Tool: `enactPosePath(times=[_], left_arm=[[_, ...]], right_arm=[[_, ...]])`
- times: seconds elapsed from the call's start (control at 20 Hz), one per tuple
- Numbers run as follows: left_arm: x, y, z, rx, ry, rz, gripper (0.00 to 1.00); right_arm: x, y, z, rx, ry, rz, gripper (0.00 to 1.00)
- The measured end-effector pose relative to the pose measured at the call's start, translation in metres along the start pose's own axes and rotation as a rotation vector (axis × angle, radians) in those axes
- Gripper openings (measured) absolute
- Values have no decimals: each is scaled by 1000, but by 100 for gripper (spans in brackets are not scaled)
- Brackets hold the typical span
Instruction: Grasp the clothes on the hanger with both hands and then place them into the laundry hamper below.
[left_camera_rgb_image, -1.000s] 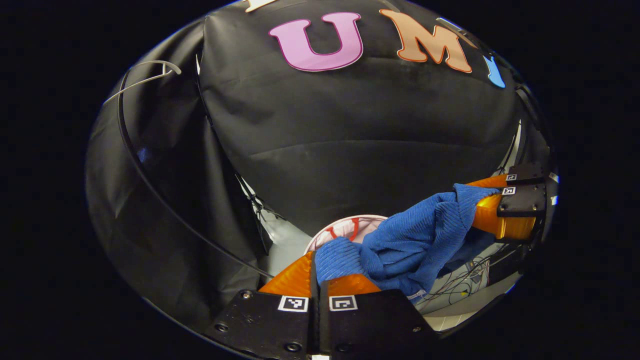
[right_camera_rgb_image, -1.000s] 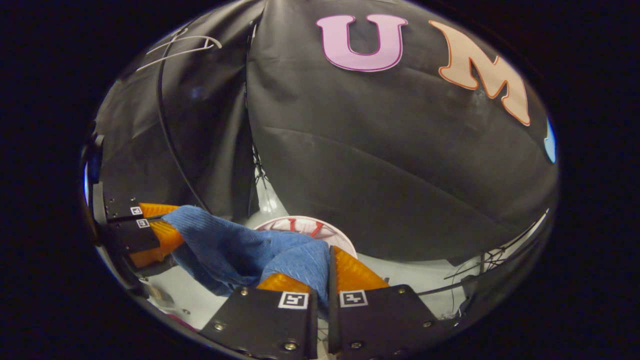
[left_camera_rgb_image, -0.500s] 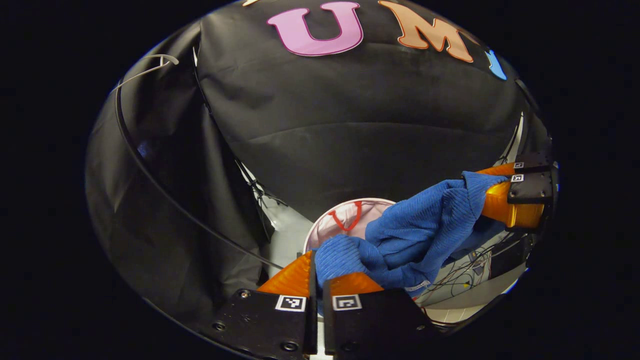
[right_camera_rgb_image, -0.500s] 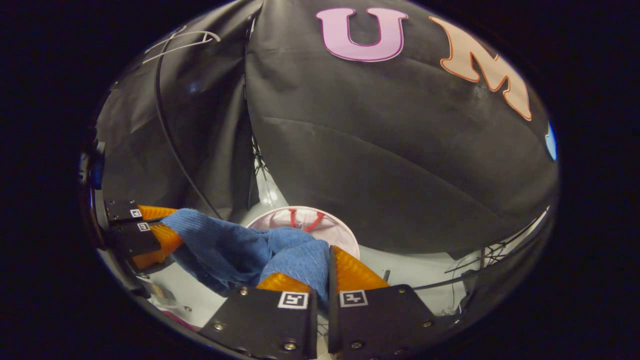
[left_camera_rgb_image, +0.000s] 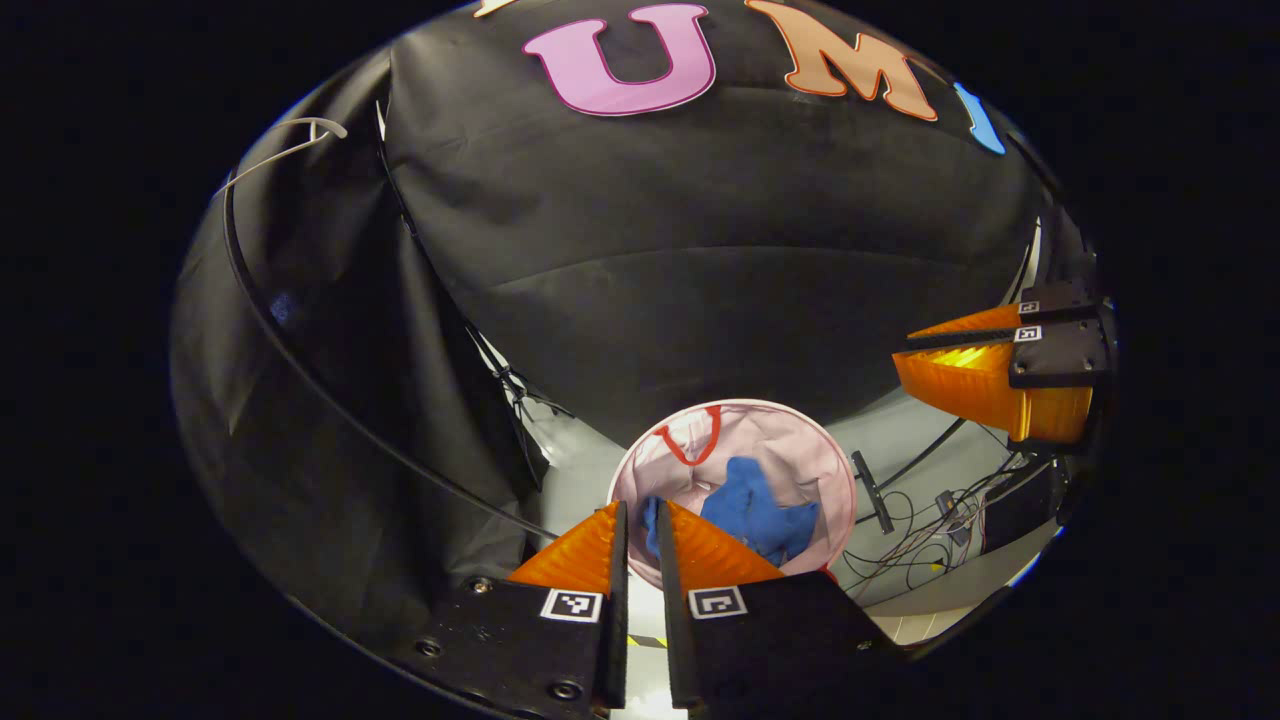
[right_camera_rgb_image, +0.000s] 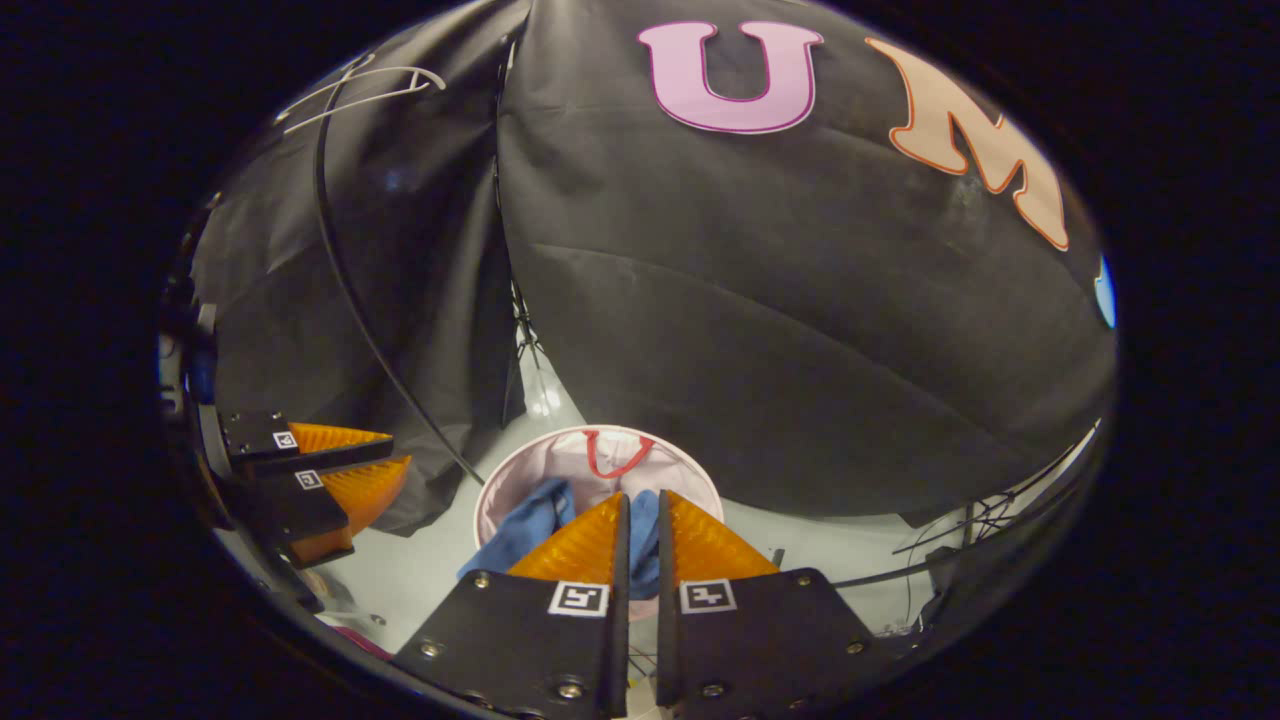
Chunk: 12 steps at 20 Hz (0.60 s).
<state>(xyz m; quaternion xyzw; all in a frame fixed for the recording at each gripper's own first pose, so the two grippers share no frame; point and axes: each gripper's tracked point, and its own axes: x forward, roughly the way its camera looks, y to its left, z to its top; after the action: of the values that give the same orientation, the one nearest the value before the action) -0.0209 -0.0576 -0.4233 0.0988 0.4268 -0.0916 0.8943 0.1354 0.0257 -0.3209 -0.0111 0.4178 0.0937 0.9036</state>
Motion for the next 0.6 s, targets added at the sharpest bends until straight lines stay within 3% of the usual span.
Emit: enactPosePath(times=[0.5, 0.6], left_arm=[[-13, 7, 24, -38, -68, 7, 21], [-20, 10, 41, -56, -109, 11, 17]], right_arm=[[4, 1, -10, 14, -22, 1, 12], [5, -1, -12, 20, -39, -4, 12]])
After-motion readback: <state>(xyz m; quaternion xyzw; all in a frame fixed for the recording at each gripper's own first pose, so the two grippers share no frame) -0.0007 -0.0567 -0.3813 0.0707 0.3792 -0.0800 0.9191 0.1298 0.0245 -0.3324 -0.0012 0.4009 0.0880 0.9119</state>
